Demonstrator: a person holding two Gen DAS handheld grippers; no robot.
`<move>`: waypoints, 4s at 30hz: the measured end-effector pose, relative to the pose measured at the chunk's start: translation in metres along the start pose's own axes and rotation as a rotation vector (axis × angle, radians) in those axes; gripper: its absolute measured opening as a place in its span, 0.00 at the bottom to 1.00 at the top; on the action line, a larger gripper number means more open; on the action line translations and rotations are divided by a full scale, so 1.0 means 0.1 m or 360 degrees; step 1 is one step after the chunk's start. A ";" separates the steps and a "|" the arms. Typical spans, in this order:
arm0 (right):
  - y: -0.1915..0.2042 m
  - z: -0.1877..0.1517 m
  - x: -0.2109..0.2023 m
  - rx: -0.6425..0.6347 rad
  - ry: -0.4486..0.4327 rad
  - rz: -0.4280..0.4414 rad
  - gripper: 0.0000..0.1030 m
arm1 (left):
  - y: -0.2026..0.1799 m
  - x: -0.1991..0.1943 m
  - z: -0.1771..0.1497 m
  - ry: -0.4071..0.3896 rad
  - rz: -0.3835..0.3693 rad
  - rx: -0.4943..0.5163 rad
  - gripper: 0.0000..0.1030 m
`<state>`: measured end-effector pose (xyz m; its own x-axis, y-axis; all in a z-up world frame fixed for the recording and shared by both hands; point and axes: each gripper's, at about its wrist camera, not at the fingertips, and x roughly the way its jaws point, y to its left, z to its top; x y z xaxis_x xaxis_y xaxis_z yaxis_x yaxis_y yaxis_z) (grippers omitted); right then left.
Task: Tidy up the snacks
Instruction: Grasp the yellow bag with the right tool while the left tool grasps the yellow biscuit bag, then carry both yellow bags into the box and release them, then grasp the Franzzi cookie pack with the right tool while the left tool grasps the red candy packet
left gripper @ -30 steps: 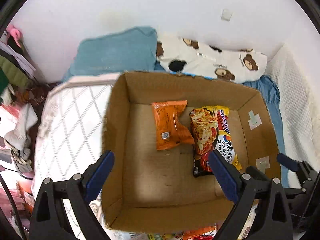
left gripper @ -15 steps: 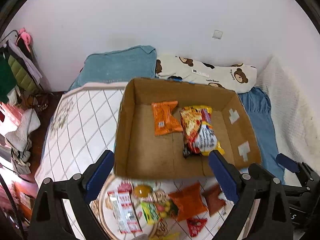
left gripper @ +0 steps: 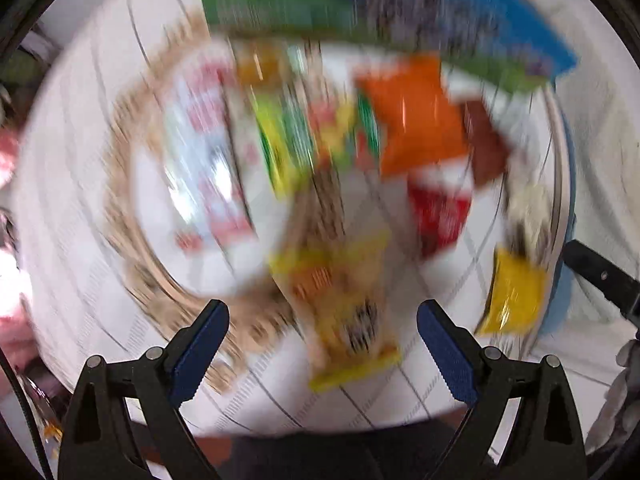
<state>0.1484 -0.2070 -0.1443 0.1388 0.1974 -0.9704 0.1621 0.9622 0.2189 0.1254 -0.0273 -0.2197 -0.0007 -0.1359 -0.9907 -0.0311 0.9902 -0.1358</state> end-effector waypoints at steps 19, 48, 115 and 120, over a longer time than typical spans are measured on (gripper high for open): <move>-0.23 -0.59 0.90 0.0144 0.0215 -0.0155 0.62 | -0.32 0.65 -0.13 0.0062 0.0202 0.0237 0.59; 0.11 -0.61 1.20 -0.0009 0.0094 -0.0160 0.53 | -0.03 0.60 -0.37 0.0041 0.0151 0.0062 0.42; 0.87 2.84 0.52 -0.0297 -0.0174 -0.0060 0.96 | -0.05 -0.93 2.75 -0.0402 0.0150 -0.0012 0.93; 0.88 2.60 0.34 -0.0328 -0.0260 -0.0040 0.96 | -0.07 -1.06 2.49 -0.0511 0.0172 -0.0051 0.93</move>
<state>0.4210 -0.1648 -0.1317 0.2957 0.1564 -0.9424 -0.0327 0.9876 0.1536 0.3750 -0.0124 -0.1149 0.3087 -0.0088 -0.9511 -0.0793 0.9962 -0.0349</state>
